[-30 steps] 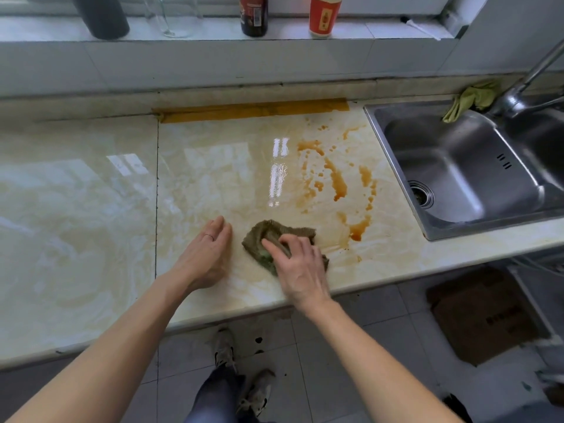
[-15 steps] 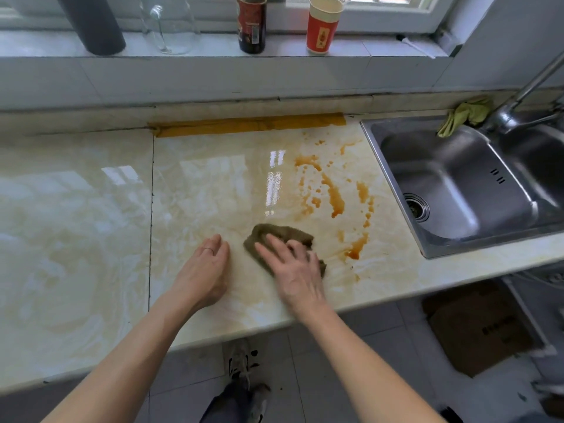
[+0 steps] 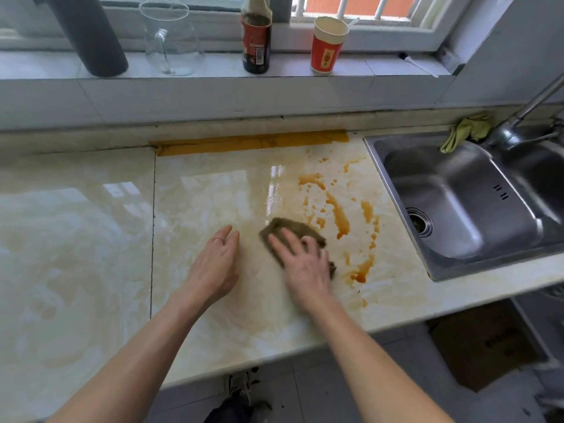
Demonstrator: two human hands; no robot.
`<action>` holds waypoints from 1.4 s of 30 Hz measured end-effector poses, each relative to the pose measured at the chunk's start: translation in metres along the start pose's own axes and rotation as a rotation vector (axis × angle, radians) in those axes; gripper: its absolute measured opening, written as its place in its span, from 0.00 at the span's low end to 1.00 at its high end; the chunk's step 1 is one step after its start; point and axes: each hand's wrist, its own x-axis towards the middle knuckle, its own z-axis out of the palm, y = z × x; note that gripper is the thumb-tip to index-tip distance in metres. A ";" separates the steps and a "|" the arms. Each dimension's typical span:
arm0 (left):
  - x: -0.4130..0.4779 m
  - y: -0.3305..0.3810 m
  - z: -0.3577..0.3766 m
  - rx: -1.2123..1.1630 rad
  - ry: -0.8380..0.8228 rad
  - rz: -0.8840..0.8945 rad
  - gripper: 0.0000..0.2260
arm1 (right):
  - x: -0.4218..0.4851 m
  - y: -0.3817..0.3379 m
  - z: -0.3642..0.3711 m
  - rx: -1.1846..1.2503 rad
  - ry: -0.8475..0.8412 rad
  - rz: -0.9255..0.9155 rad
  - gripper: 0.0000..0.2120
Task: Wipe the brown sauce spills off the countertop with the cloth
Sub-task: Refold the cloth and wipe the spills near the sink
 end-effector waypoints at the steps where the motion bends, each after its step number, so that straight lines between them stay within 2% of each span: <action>1: 0.002 -0.001 -0.001 -0.008 0.000 0.004 0.26 | 0.011 0.011 -0.007 0.003 -0.001 0.106 0.34; 3: 0.006 -0.004 -0.002 0.010 0.008 0.020 0.27 | 0.021 0.018 -0.017 -0.001 0.004 0.258 0.34; 5: 0.011 -0.008 -0.002 0.016 0.017 0.028 0.27 | 0.016 0.000 -0.018 0.017 -0.006 0.270 0.36; 8: 0.021 -0.008 -0.003 0.030 0.007 0.049 0.27 | 0.000 -0.035 -0.001 0.014 0.038 0.030 0.38; 11: 0.032 -0.003 -0.005 0.061 -0.006 0.086 0.28 | 0.021 -0.029 0.006 0.003 0.047 -0.071 0.35; 12: 0.036 -0.002 -0.007 0.069 -0.004 0.096 0.29 | 0.032 -0.019 0.002 -0.008 0.029 -0.034 0.34; 16: 0.047 0.002 -0.013 0.113 -0.021 0.137 0.30 | 0.059 0.003 -0.018 0.003 -0.008 0.304 0.32; 17: 0.049 0.002 -0.015 0.112 -0.024 0.138 0.30 | 0.058 -0.003 -0.020 0.001 -0.010 0.326 0.32; 19: 0.053 0.003 -0.015 0.102 -0.023 0.132 0.27 | 0.047 -0.026 -0.016 -0.017 -0.034 0.271 0.31; 22: 0.058 0.001 -0.012 0.119 -0.042 0.137 0.26 | 0.029 -0.048 0.000 -0.024 -0.006 0.068 0.27; 25: 0.061 -0.008 -0.006 0.205 -0.092 0.167 0.29 | 0.047 -0.028 -0.002 -0.075 -0.023 0.005 0.26; 29: 0.060 -0.010 -0.013 0.238 -0.150 0.182 0.32 | 0.075 0.004 -0.020 -0.074 -0.010 0.263 0.25; 31: 0.059 -0.010 -0.017 0.220 -0.169 0.185 0.32 | 0.071 -0.005 -0.017 -0.073 0.014 0.287 0.25; 35: 0.060 -0.010 -0.013 0.165 -0.110 0.184 0.30 | 0.053 -0.046 0.004 -0.038 0.091 0.031 0.26; 38: 0.060 -0.009 -0.012 0.113 -0.091 0.158 0.31 | 0.077 -0.038 0.001 -0.066 0.035 -0.091 0.24; 40: 0.060 -0.009 -0.014 0.087 -0.098 0.145 0.32 | 0.101 -0.018 -0.010 -0.098 -0.014 -0.021 0.24; 42: 0.060 -0.008 -0.016 0.076 -0.113 0.132 0.33 | 0.115 0.004 -0.023 -0.093 -0.004 0.138 0.24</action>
